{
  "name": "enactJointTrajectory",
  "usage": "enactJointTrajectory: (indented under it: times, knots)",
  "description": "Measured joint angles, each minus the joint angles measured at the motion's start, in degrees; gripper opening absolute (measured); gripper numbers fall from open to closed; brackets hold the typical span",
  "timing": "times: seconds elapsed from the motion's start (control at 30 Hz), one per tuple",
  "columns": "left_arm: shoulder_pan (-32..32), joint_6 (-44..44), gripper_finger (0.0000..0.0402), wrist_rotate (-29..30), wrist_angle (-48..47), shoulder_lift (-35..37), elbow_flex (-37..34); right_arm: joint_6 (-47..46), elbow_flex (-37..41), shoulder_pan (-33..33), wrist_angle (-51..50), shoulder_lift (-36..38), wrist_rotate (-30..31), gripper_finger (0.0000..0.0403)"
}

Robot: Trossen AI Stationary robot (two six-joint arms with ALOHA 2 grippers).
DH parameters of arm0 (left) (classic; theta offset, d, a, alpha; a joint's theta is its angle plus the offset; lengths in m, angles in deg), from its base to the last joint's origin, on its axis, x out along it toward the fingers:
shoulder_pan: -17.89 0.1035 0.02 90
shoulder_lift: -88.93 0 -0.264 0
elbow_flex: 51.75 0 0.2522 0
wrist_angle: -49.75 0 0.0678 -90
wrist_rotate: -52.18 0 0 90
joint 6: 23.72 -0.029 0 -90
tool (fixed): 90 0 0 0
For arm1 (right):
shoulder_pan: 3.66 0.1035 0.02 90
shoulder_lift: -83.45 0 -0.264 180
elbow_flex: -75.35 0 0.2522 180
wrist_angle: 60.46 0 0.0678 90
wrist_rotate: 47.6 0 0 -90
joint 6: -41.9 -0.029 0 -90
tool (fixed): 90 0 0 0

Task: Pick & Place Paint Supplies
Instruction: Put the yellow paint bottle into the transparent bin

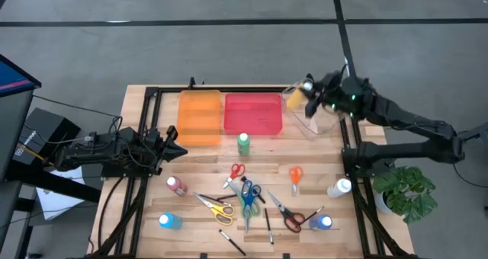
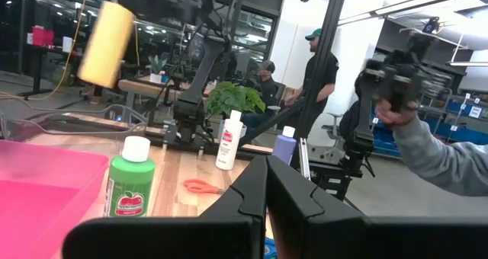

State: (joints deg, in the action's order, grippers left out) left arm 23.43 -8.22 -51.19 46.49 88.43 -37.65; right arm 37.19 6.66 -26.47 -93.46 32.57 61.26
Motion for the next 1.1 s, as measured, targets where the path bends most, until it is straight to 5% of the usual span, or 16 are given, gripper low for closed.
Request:
enactJointTrajectory:
  times: [0.17, 0.43, 0.63, 1.1]
  knots:
    - [0.0, 0.0, 0.0001, 0.0, 0.0, 0.0, 0.0, -0.6, 0.9, -11.0, -2.2, -0.9, 0.1, 0.0112]
    - [0.0, 0.0, 0.0001, 0.0, 0.0, 0.0, 0.0, -0.9, 7.8, -23.1, 1.5, -6.3, -8.4, 0.0113]
    - [0.0, 0.0, 0.0001, 0.0, 0.0, 0.0, 0.0, -0.7, 11.9, -26.5, 12.0, -13.0, -10.2, 0.0113]
    - [0.0, 0.0, 0.0001, 0.0, 0.0, 0.0, 0.0, 0.2, 11.9, -28.1, 19.3, -26.5, -9.8, 0.0113]
